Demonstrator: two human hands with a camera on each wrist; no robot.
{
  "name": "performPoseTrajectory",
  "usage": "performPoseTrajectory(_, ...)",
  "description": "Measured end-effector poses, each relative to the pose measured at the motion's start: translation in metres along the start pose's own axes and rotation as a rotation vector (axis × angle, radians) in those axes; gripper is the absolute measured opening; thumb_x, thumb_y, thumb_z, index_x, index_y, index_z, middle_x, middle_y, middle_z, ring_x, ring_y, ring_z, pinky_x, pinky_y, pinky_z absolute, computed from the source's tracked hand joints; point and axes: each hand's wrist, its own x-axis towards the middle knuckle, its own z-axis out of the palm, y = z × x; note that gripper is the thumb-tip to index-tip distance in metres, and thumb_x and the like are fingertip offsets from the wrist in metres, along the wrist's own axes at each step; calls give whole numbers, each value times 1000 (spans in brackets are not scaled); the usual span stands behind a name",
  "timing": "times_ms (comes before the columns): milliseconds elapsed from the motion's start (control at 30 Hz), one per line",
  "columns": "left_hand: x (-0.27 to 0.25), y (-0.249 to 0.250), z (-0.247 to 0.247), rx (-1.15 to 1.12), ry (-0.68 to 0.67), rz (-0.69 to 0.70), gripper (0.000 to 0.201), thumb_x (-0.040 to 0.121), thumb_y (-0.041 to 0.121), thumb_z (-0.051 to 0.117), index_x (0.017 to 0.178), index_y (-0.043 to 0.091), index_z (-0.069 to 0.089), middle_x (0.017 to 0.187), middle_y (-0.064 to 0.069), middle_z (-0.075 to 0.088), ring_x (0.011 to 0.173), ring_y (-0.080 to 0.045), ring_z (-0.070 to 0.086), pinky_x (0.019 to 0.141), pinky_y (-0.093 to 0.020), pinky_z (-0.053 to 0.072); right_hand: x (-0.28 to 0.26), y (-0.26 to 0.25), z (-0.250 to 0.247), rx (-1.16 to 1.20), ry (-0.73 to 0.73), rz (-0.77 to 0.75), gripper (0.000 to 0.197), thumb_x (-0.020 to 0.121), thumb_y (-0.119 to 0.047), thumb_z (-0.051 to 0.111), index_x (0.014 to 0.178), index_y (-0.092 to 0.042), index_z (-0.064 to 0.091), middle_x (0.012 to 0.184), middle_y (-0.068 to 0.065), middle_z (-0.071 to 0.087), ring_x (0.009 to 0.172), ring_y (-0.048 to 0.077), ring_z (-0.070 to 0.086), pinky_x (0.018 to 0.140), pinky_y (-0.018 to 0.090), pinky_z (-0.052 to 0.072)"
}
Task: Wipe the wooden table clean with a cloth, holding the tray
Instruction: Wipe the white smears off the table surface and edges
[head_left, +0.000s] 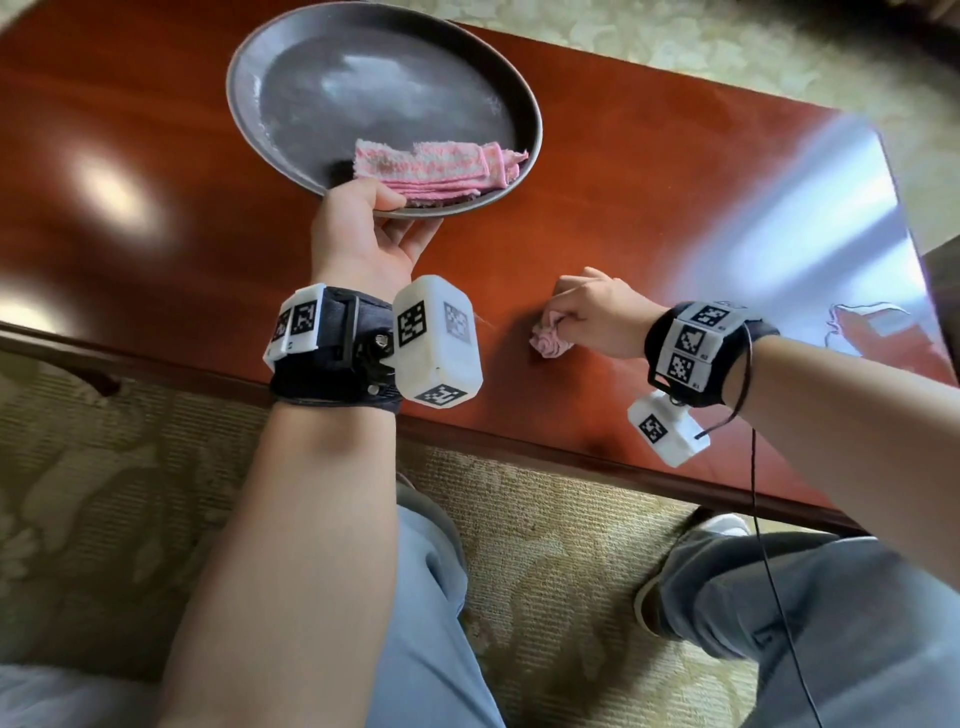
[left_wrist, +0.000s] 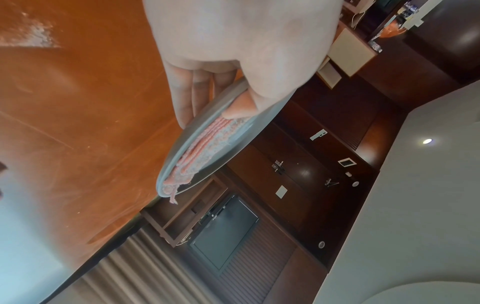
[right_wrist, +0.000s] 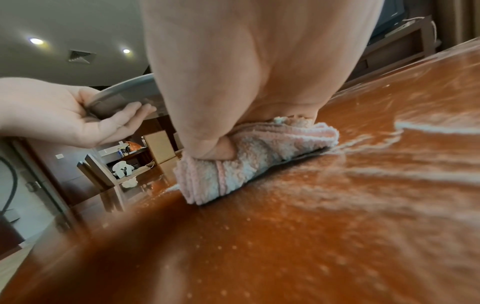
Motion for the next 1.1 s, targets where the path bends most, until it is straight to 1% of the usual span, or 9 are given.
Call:
performPoseTrajectory(167, -4, -4, 2, -9, -33, -20, 35, 82, -11, 40, 111, -5, 59, 108, -23, 65, 94, -37, 67, 79, -49, 60, -15, 5, -11, 80, -90, 43, 20, 69, -46, 37, 70, -46, 58, 98, -9, 55, 97, 26, 47, 91, 48, 44)
performPoseTrajectory(200, -4, -4, 1, -13, -34, -26, 36, 82, -11, 40, 112, -5, 59, 109, -23, 65, 95, -37, 67, 80, -49, 60, -13, 5, -15, 110, -87, 47, 19, 76, -37, 46, 78, -41, 65, 99, -5, 56, 97, 26, 50, 90, 41, 44)
performPoseTrajectory(267, 0, -3, -1, -23, -33, -29, 39, 82, -11, 40, 116, -5, 59, 112, -24, 65, 98, -38, 67, 81, -50, 60, -2, 3, -26, 171, -4, 38, 19, 82, -16, 57, 92, -12, 73, 100, 8, 59, 93, 28, 54, 81, 32, 43)
performPoseTrajectory(400, 12, 1, -7, -36, -8, -17, 46, 82, -11, 39, 123, -5, 57, 116, -25, 65, 104, -39, 67, 83, -51, 59, 36, -5, -50, 253, 226, 17, 31, 74, -18, 55, 93, 0, 72, 98, 21, 62, 88, 28, 55, 78, 31, 42)
performPoseTrajectory(533, 26, 7, -18, -79, 16, -21, 45, 82, -11, 39, 123, -8, 57, 111, -25, 66, 99, -39, 68, 84, -52, 58, 89, -6, -59, 245, 381, 106, 25, 81, -14, 55, 97, -7, 73, 104, 19, 62, 97, 35, 58, 83, 34, 43)
performPoseTrajectory(733, 46, 17, -31, -99, 31, 6, 45, 82, -11, 37, 122, -6, 56, 106, -23, 67, 104, -40, 67, 84, -52, 58, 147, -6, -54, 195, 411, 177, 26, 87, -27, 52, 104, -22, 71, 109, 13, 57, 105, 39, 53, 91, 39, 43)
performPoseTrajectory(833, 51, 17, -35, -86, 47, 16, 52, 80, -11, 39, 129, -5, 54, 108, -23, 67, 110, -41, 66, 84, -52, 59, 160, -8, -50, 202, 368, 210, 38, 80, -38, 44, 107, -27, 69, 117, 11, 57, 114, 37, 50, 98, 38, 38)
performPoseTrajectory(967, 54, 17, -36, -84, 47, 8, 51, 81, -11, 39, 128, -5, 55, 112, -24, 67, 110, -41, 66, 82, -50, 59, 163, -8, -43, 174, 319, 230, 36, 84, -37, 40, 109, -31, 66, 116, 8, 54, 115, 38, 47, 96, 40, 36)
performPoseTrajectory(1100, 53, 15, -33, -78, 43, 13, 52, 79, -12, 40, 129, -3, 54, 120, -26, 66, 109, -42, 66, 85, -53, 58, 150, -15, -41, 163, 271, 214, 52, 71, -49, 32, 108, -32, 65, 111, 5, 56, 115, 34, 47, 97, 44, 40)
